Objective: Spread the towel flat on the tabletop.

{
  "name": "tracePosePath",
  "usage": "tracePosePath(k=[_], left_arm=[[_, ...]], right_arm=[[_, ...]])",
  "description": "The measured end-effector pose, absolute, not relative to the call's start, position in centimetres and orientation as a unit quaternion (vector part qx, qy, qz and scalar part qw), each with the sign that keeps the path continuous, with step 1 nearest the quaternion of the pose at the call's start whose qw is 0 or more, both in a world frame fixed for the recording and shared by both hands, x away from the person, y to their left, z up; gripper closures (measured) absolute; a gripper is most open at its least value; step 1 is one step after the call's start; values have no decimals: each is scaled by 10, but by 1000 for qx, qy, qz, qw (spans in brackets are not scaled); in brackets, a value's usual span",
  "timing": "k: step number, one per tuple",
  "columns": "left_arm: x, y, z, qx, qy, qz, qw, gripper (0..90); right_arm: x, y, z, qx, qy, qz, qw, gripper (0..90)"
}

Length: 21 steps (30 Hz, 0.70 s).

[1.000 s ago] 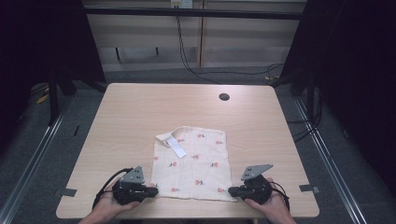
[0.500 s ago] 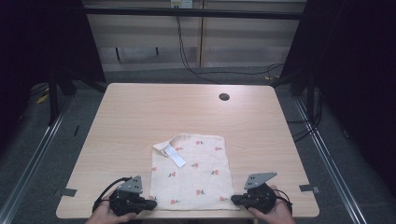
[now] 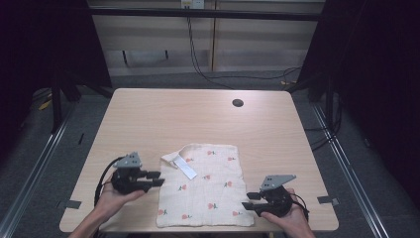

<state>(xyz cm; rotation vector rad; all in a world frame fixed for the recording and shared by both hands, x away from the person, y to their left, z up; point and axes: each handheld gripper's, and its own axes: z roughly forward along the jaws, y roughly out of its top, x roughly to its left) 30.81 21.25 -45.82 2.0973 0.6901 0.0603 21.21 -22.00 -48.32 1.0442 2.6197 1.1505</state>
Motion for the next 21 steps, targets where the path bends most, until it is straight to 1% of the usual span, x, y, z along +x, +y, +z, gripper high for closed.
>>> tracePosePath(k=[2, 7, 8, 9, 11, 14, 17, 20, 21], left_arm=[[322, 208, -458, 848, 283, 43, 446, 631], [348, 199, -466, 847, 298, 50, 438, 560], [351, 197, -468, 849, 297, 57, 434, 567], [352, 195, -469, 848, 296, 70, 433, 616], [357, 194, -473, 848, 296, 66, 436, 644], [361, 190, -483, 859, 291, 72, 416, 634], [365, 189, -490, 860, 296, 64, 412, 560], [368, 184, -494, 871, 287, 61, 394, 538], [368, 183, -494, 872, 287, 70, 390, 539]], right_arm=[[216, -219, -482, 344, 858, 377, 51, 577], [224, -221, -480, 351, 854, 381, 54, 574], [226, -222, -479, 352, 854, 380, 55, 574], [228, -223, -478, 354, 853, 380, 56, 572], [233, -223, -477, 359, 849, 383, 59, 572], [240, -221, -479, 359, 846, 388, 66, 581], [244, -218, -480, 359, 847, 387, 65, 582], [245, -218, -480, 358, 849, 383, 65, 582], [245, -218, -480, 360, 848, 383, 65, 581]])
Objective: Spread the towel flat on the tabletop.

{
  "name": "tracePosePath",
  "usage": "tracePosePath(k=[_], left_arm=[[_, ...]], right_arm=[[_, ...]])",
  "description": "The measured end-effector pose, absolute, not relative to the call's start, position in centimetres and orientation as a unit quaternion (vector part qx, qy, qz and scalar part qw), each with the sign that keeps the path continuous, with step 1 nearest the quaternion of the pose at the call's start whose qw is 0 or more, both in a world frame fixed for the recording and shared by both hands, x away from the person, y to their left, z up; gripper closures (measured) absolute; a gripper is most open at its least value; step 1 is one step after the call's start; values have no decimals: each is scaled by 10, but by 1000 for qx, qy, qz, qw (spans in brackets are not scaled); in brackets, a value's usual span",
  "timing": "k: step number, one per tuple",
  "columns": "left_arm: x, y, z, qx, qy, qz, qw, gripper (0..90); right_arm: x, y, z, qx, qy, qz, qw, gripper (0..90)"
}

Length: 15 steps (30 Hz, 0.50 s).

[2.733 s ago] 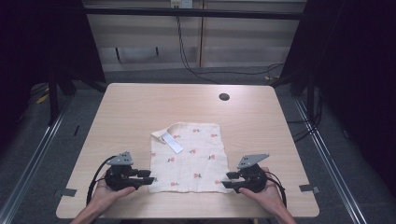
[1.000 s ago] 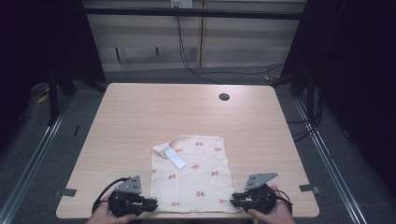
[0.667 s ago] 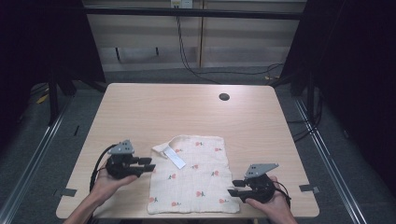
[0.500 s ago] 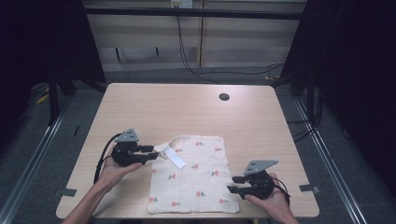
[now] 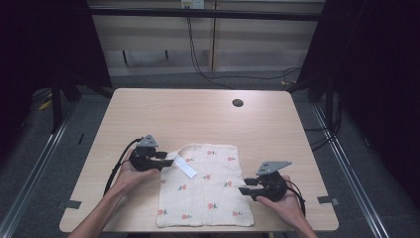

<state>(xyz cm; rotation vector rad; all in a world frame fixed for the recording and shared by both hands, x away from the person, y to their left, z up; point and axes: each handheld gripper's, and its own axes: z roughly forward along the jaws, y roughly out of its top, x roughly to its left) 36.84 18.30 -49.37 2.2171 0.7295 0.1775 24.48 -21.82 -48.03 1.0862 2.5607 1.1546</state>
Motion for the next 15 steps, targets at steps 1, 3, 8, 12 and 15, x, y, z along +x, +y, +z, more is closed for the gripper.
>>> tracePosePath(k=[1, 3, 8, 12, 15], left_arm=[[369, 182, -493, 873, 284, 83, 387, 565], [371, 180, -493, 874, 288, 98, 379, 645], [377, 183, -492, 864, 301, 106, 390, 873], [388, 196, -491, 836, 342, 94, 419, 805], [393, 205, -493, 825, 363, 86, 425, 751]], right_arm=[[245, -219, -480, 361, 848, 382, 65, 582], [246, -220, -481, 360, 849, 382, 66, 580], [246, -224, -481, 362, 848, 381, 67, 580], [247, -225, -481, 366, 847, 380, 67, 580], [251, -227, -481, 368, 847, 379, 67, 581]])
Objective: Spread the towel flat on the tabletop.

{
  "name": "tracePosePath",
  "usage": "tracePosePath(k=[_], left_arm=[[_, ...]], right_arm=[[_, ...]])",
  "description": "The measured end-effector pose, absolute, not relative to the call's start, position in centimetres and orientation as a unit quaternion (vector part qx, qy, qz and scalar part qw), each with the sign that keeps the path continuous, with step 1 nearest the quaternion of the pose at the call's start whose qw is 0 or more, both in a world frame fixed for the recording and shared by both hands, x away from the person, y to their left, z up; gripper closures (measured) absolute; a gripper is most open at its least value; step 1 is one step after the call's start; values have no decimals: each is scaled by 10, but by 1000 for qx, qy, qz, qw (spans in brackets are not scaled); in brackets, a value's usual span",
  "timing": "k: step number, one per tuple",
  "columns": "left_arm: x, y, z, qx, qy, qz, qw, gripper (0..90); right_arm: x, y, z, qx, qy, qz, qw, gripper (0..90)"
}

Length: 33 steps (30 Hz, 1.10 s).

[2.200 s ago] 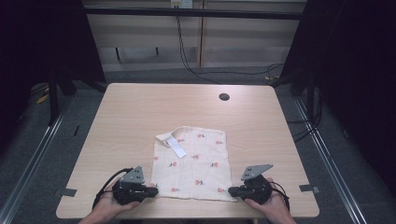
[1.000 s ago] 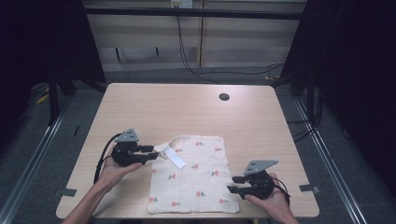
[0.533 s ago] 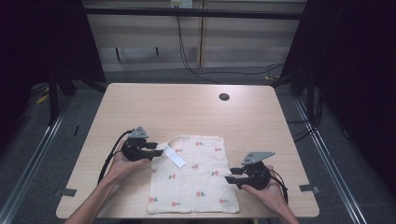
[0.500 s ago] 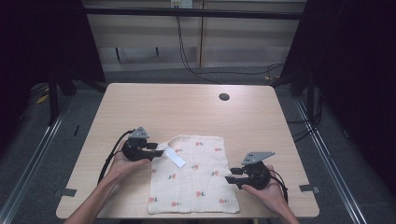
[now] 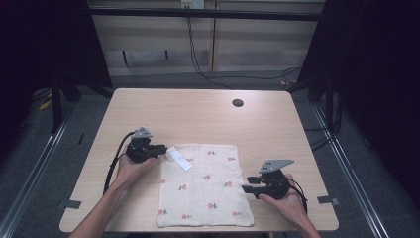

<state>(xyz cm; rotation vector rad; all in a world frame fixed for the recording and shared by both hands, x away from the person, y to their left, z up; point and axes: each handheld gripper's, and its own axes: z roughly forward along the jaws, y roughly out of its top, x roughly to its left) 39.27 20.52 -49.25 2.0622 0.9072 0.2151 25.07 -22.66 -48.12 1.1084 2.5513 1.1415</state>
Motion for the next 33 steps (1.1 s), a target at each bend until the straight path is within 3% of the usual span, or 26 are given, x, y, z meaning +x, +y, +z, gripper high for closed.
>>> tracePosePath(k=[6, 12, 13, 15, 18, 19, 21, 26, 28, 33], left_arm=[[396, 216, -492, 811, 366, 56, 453, 625], [397, 200, -498, 834, 349, 63, 422, 547], [398, 198, -498, 837, 355, 72, 410, 563], [400, 201, -499, 831, 357, 82, 419, 772], [405, 207, -500, 827, 366, 71, 421, 857], [406, 209, -501, 823, 374, 71, 421, 843], [409, 213, -502, 808, 407, 68, 420, 657], [410, 225, -507, 803, 410, 61, 429, 648], [411, 225, -507, 805, 410, 60, 425, 586], [412, 216, -506, 807, 399, 58, 431, 586]], right_arm=[[263, -230, -483, 379, 843, 374, 75, 583], [278, -231, -479, 386, 836, 382, 79, 583], [281, -231, -478, 388, 834, 383, 80, 582], [285, -230, -478, 386, 834, 386, 81, 583], [289, -229, -478, 388, 833, 386, 82, 588], [291, -229, -479, 387, 835, 382, 82, 588], [294, -230, -482, 391, 835, 379, 84, 588], [305, -234, -484, 397, 836, 370, 85, 604], [313, -235, -481, 392, 833, 381, 86, 629], [342, -231, -476, 402, 821, 393, 100, 617]])
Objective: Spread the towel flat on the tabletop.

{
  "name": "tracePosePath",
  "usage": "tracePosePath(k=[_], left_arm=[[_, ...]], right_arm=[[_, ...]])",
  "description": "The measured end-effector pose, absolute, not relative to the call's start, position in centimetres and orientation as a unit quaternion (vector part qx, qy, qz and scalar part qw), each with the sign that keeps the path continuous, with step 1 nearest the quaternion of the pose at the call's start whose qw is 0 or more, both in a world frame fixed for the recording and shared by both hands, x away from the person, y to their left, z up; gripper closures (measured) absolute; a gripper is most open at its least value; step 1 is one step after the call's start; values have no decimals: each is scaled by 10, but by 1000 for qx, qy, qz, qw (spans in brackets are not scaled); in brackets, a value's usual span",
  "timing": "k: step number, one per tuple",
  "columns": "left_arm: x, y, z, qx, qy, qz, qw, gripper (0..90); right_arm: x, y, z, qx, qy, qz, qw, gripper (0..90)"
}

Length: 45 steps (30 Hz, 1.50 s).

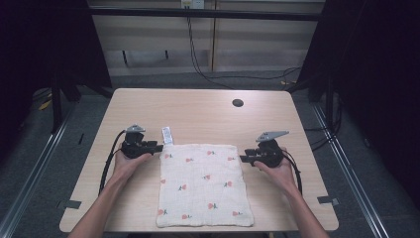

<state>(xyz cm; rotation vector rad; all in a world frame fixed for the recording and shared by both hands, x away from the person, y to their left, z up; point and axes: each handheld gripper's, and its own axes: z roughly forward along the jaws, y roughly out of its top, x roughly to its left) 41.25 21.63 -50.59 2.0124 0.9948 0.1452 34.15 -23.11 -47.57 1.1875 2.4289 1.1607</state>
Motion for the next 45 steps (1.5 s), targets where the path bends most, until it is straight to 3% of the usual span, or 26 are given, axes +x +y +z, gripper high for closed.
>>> tracePosePath(k=[6, 18, 20, 22, 26, 45], left_arm=[[412, 210, -505, 808, 396, 61, 432, 579], [411, 206, -509, 818, 386, 70, 420, 570], [411, 204, -508, 827, 373, 65, 416, 615], [410, 202, -508, 831, 366, 65, 415, 667], [409, 196, -509, 836, 353, 59, 416, 842], [398, 201, -470, 809, 329, 56, 485, 861]], right_arm=[[379, -215, -484, 404, 825, 383, 102, 577], [396, -205, -504, 410, 828, 371, 95, 584], [395, -203, -503, 408, 832, 363, 100, 618], [393, -202, -502, 402, 838, 354, 107, 721], [393, -202, -503, 407, 834, 357, 107, 857], [384, -231, -461, 418, 792, 429, 116, 872]])
